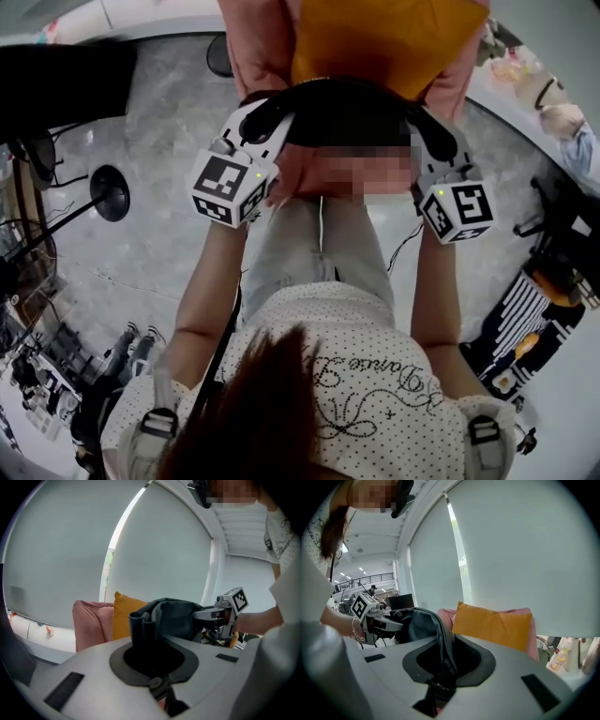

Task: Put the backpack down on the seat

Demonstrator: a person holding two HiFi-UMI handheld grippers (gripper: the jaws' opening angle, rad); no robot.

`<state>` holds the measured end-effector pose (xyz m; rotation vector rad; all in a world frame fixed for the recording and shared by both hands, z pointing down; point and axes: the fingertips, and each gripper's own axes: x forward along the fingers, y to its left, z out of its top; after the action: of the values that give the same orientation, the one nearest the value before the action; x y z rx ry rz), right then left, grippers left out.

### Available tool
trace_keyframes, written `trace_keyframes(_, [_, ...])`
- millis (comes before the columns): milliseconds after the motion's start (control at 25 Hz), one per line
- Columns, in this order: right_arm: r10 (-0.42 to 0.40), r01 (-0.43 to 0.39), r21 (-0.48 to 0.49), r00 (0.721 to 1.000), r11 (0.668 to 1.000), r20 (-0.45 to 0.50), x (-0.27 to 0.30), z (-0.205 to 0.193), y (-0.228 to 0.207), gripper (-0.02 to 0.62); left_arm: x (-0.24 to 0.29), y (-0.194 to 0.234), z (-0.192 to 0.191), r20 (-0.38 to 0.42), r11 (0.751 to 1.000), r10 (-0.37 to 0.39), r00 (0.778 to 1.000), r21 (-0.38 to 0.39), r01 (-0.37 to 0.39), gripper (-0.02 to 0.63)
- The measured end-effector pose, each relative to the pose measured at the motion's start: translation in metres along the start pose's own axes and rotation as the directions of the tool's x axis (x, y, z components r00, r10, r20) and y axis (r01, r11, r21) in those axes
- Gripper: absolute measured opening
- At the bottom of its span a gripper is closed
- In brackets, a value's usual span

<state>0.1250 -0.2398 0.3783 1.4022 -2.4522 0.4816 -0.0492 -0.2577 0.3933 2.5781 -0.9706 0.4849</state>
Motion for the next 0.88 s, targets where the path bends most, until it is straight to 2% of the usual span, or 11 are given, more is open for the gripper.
trace_keyframes(240, [0.036, -0.035, 0.022, 0.998, 0.999, -0.046, 0.016, -0.036, -0.014, 0.064, 0.022, 0.005, -0.035, -0.045, 0.999, 0.019, 0.999, -0.037, -0.021, 0.028])
trace_keyframes(440, [0.052, -0.047, 0.048, 0.994, 0.998, -0.1, 0.032, -0.079, -0.043, 0.066, 0.062, 0.006, -0.073, -0.092, 0.997, 0.026, 0.995, -0.074, -0.033, 0.028])
trace_keyframes(880, [0.097, -0.078, 0.094, 0.97, 0.992, -0.223, 0.064, -0.174, -0.063, 0.066, 0.107, 0.016, -0.165, -0.207, 0.988, 0.025, 0.978, -0.141, -0.055, 0.032])
